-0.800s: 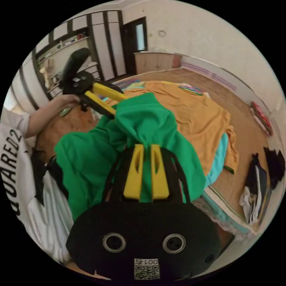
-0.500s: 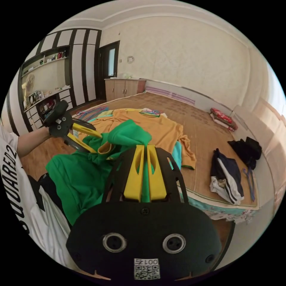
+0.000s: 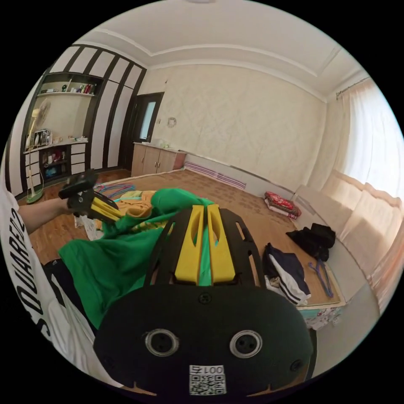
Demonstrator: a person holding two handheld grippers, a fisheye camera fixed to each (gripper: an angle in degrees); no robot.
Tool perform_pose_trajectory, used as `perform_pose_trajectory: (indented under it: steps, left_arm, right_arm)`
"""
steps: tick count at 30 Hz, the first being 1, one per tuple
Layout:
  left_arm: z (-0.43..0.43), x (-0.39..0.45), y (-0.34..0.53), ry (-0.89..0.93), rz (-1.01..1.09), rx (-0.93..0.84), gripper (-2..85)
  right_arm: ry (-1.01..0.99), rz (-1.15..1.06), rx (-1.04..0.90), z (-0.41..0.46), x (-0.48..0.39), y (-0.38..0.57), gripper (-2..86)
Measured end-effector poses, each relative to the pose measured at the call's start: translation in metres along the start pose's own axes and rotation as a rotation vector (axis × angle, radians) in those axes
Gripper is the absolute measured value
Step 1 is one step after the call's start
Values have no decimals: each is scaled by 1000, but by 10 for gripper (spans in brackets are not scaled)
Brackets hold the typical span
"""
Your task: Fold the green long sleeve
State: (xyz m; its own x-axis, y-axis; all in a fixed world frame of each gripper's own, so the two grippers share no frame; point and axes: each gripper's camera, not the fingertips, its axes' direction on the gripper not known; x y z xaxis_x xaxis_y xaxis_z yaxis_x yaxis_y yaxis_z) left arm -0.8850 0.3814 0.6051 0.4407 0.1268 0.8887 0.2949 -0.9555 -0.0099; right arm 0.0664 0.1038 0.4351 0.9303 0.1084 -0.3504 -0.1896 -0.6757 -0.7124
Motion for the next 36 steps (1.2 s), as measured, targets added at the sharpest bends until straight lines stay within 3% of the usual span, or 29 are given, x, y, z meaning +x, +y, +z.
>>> perform_pose_trajectory:
  steps: [7, 14, 19, 25, 36]
  left_arm:
    - [-119, -49, 42, -132, -184, 175, 26]
    - [-248, -89, 50, -290, -221, 430, 19]
    - [-283, -121, 22, -420, -229, 445, 21]
    - [-224, -171, -30, -438, -229, 235, 25]
    - [21, -263, -110, -306, -257, -133, -3]
  right_arm:
    - [14, -25, 125, -39, 11, -25, 9]
    - [213, -188, 309, -73, -4, -98, 9]
    - [283, -249, 347, -46, 0, -158, 9]
    - [207, -259, 140, 89, 12, -200, 9]
    - [74, -179, -409, 458, 14, -192, 16]
